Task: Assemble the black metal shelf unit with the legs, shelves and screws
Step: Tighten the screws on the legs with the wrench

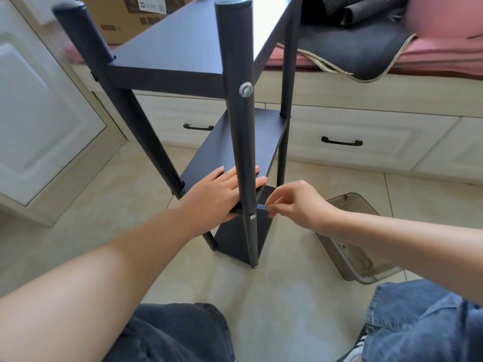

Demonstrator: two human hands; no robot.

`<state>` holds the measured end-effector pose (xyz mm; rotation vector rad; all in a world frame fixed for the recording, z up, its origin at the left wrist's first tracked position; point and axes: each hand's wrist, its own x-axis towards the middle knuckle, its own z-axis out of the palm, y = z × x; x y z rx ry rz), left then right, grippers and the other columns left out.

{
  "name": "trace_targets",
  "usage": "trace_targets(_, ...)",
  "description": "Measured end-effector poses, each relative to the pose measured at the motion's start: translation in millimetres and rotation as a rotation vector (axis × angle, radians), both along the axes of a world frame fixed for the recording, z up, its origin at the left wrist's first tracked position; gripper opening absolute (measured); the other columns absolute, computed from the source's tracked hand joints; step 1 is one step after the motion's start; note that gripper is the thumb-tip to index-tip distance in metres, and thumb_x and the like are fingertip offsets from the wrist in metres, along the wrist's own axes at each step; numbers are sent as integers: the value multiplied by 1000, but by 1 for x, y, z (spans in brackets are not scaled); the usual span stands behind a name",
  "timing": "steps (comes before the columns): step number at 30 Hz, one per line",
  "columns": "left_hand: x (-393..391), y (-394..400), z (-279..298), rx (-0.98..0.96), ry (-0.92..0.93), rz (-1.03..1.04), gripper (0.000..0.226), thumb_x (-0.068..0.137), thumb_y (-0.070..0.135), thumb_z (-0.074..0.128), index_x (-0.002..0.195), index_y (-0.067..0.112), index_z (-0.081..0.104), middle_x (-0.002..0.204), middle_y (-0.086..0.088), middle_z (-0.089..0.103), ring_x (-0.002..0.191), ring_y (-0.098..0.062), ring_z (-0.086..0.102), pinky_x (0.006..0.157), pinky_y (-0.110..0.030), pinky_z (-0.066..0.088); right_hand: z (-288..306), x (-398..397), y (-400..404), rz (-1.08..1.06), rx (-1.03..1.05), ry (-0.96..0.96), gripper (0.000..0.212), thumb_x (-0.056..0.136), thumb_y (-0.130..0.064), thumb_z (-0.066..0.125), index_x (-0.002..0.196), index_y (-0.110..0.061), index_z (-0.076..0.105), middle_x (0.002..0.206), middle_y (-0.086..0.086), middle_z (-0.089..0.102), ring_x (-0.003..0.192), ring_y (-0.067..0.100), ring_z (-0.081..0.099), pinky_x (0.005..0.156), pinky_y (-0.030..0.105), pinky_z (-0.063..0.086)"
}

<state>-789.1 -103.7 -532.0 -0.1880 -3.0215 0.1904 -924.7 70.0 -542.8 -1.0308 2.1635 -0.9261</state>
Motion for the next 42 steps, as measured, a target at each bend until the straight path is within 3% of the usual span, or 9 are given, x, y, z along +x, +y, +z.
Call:
trace_targets(6, -4, -3, -9, -80, 53, -23, 91, 74, 27, 89, 151, 14, 42, 154, -11, 47, 136, -35, 51, 105, -51, 48, -4, -7, 6, 8, 16, 12, 10, 91, -15, 68, 85, -19, 75, 76, -3, 74, 79, 9, 67, 72, 22, 50)
trace_targets(10, -6, -2, -11, -53, 60, -14, 90, 77, 29, 87, 152, 14, 40, 156, -12, 44, 138, -36, 49, 106, -55, 48, -5, -5, 5, 24, -25, 25, 6, 89, -15, 72, 88, -16, 78, 77, -13, 68, 73, -1, 59, 61, 5, 41)
trace_targets(13, -7, -4, -13, -36, 54, -13, 92, 77, 29, 86, 154, 15, 37, 158, -12, 41, 140, -35, 47, 106, -55, 48, -5, -3, 2, 31, -73, 32, 7, 88, -12, 72, 87, -14, 78, 74, -16, 65, 69, -10, 57, 61, 0, 39)
trace_targets(20, -7, -4, -13, -9, 70, -14, 92, 75, 29, 88, 152, 14, 40, 156, -12, 43, 139, -36, 48, 106, -56, 47, -8, -2, -2, 34, -98, 37, 10, 89, -8, 69, 87, -14, 77, 77, -13, 67, 71, -2, 62, 63, 2, 43)
trace_targets(33, -6, -1, -10, -16, 100, -7, 88, 74, 32, 88, 150, 12, 47, 153, -13, 48, 137, -38, 49, 106, -55, 48, -11, 1, 6, 80, -119, 132, 12, 93, -7, 65, 92, -15, 73, 78, -8, 71, 63, -14, 59, 61, 2, 41)
trace_targets(42, -6, 0, -9, -50, 124, -19, 91, 70, 31, 90, 148, 12, 48, 150, -13, 51, 135, -36, 52, 100, -51, 53, -16, 3, 5, 78, -158, 148, 12, 91, -6, 66, 90, -14, 75, 76, -9, 72, 66, -13, 59, 64, 3, 41)
